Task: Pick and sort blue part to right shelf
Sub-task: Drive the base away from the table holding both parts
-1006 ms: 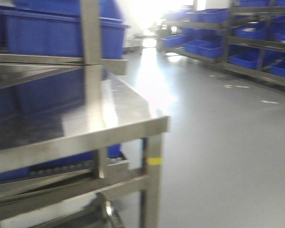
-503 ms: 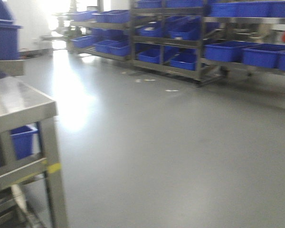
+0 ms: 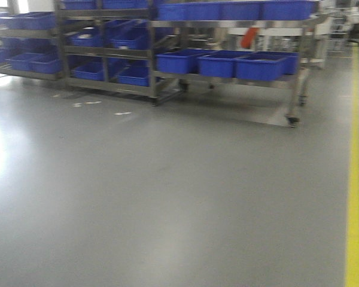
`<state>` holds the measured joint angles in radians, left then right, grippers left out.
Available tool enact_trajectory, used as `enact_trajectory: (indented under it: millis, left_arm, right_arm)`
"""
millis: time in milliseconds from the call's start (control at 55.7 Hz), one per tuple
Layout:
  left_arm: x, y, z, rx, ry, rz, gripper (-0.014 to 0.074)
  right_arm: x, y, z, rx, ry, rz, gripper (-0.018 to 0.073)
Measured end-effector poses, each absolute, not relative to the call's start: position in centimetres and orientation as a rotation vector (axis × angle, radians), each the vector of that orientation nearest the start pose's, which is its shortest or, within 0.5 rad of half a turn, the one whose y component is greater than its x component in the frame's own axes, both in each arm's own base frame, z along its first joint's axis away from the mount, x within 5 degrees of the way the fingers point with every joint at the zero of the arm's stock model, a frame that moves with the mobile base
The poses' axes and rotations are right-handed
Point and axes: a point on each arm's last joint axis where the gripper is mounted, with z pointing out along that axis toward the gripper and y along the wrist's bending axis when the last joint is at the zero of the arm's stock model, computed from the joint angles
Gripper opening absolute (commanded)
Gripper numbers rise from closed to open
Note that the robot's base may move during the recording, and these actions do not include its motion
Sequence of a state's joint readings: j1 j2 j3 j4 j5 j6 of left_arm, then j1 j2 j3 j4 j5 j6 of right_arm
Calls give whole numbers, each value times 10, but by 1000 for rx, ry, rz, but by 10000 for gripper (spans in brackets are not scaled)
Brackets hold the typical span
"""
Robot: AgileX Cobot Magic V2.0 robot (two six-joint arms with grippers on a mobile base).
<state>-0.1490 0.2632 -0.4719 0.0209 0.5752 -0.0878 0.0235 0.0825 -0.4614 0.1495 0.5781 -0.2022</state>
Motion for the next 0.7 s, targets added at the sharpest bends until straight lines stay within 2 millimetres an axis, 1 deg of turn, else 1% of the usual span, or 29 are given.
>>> enact_trajectory:
  millis: [701]
  left_arm:
    - [58, -8, 303, 65, 1851, -142, 321]
  right_arm:
    - [25, 8, 307, -146, 1670, 27, 249]
